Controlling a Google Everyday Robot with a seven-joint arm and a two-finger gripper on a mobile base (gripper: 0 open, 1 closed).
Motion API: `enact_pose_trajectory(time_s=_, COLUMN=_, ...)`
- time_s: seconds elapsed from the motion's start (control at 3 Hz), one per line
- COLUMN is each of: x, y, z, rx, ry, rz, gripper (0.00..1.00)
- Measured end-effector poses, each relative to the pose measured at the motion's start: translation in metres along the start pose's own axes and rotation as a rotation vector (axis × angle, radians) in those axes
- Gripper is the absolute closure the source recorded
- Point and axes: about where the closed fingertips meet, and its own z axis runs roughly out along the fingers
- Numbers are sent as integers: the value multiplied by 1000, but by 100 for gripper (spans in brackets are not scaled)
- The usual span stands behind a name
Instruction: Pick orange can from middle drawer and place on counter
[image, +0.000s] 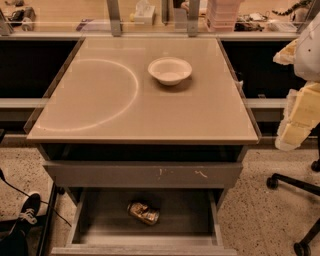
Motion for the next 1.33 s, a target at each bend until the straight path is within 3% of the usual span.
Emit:
enact_pose_trajectory(time_s=0.33, x=-1, y=0, z=-4, rx=16, ry=-2, rz=2, gripper=0)
enact_pose_trajectory(time_s=0.67, x=-1, y=15, z=3, rx=30, ry=-70, rz=-3, gripper=0)
enact_pose_trajectory(time_s=1.0, x=-6, y=56, z=38, rx=25, ry=-209, rz=-45, gripper=0)
enact_pose_trajectory(time_s=1.33, x=-30, y=100, z=101, rx=-18, ry=-373, rz=-77, gripper=0)
